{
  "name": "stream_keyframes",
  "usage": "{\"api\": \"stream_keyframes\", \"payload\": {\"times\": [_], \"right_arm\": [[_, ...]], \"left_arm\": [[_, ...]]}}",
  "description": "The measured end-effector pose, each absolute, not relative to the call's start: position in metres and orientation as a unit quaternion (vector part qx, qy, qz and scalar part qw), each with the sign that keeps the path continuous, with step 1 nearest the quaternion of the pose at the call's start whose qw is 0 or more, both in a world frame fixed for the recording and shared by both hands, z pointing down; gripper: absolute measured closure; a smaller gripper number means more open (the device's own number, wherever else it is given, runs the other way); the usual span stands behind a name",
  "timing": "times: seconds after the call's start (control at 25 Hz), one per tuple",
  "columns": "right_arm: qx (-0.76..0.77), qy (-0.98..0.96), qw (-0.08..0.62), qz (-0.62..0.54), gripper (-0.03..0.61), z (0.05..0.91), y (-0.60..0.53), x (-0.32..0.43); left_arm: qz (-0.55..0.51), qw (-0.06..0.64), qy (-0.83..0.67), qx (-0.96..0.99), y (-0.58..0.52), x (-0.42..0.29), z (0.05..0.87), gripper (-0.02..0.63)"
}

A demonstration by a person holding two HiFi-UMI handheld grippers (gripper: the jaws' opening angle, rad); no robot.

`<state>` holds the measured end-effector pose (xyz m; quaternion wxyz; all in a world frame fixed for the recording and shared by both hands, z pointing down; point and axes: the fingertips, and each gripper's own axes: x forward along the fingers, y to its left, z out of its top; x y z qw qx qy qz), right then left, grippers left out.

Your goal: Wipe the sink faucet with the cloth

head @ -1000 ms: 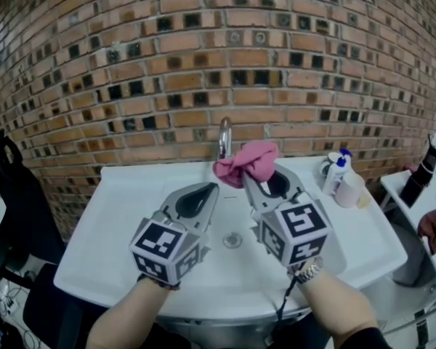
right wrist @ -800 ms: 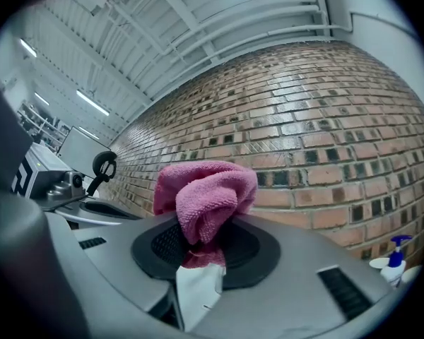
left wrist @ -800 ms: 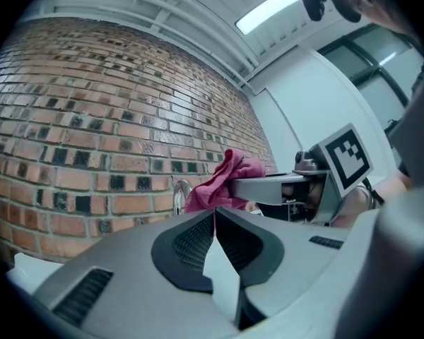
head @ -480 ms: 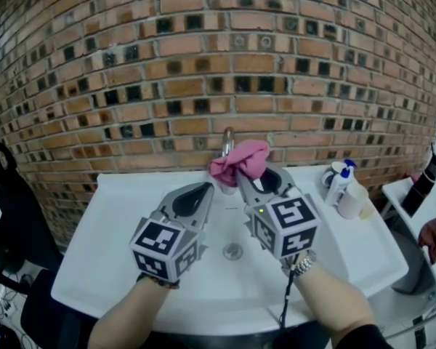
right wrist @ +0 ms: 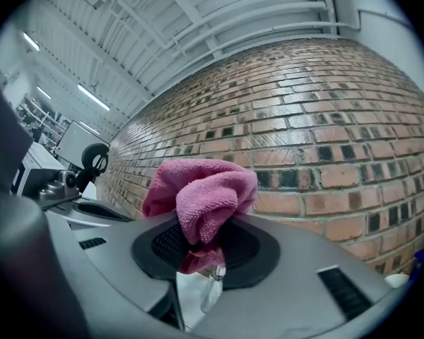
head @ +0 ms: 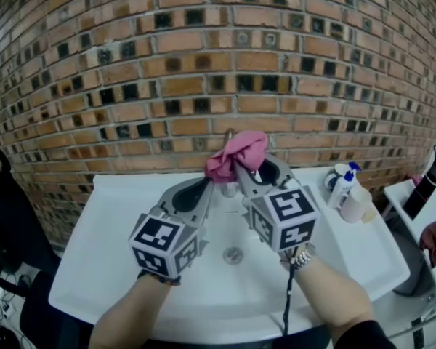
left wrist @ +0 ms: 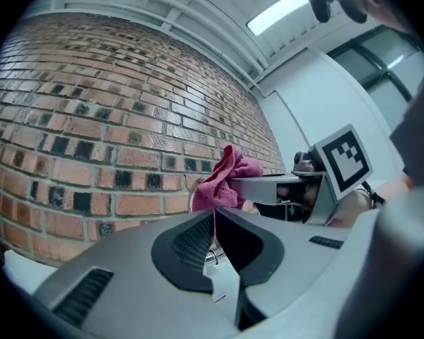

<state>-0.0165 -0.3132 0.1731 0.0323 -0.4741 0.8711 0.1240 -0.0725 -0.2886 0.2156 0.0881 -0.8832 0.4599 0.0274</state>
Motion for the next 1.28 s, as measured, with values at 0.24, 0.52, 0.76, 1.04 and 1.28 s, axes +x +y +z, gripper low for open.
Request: {"api": "stream_keyframes", "payload": {"times": [0.24, 0.52, 0.76, 1.04, 1.28], "right_arm": [[-0.478, 0.868, 0.042, 0.129, 0.469, 0.164, -0.324, -0.015], [-0.482, 0.865, 0.051, 0.131, 0.471, 0.155, -0.338, -0.012], [-0.486, 0.862, 0.055, 0.13, 0.471, 0.149, -0.355, -0.009], [-0.49, 0.861, 0.062, 0.12, 0.474, 0.148, -0.371, -0.006], [-0.495, 0.858, 0.062, 0.121, 0.474, 0.148, -0.383, -0.004]], "left_arm": [[0.028, 0.087, 0.46, -0.883, -0.3, -0.072, 0.213, 0.601], [0.026, 0.083, 0.458, -0.885, -0.306, -0.07, 0.221, 0.603], [0.02, 0.081, 0.462, -0.883, -0.306, -0.074, 0.225, 0.603], [0.013, 0.077, 0.464, -0.883, -0.308, -0.076, 0.231, 0.603], [0.011, 0.072, 0.463, -0.883, -0.308, -0.076, 0.234, 0.603]]}}
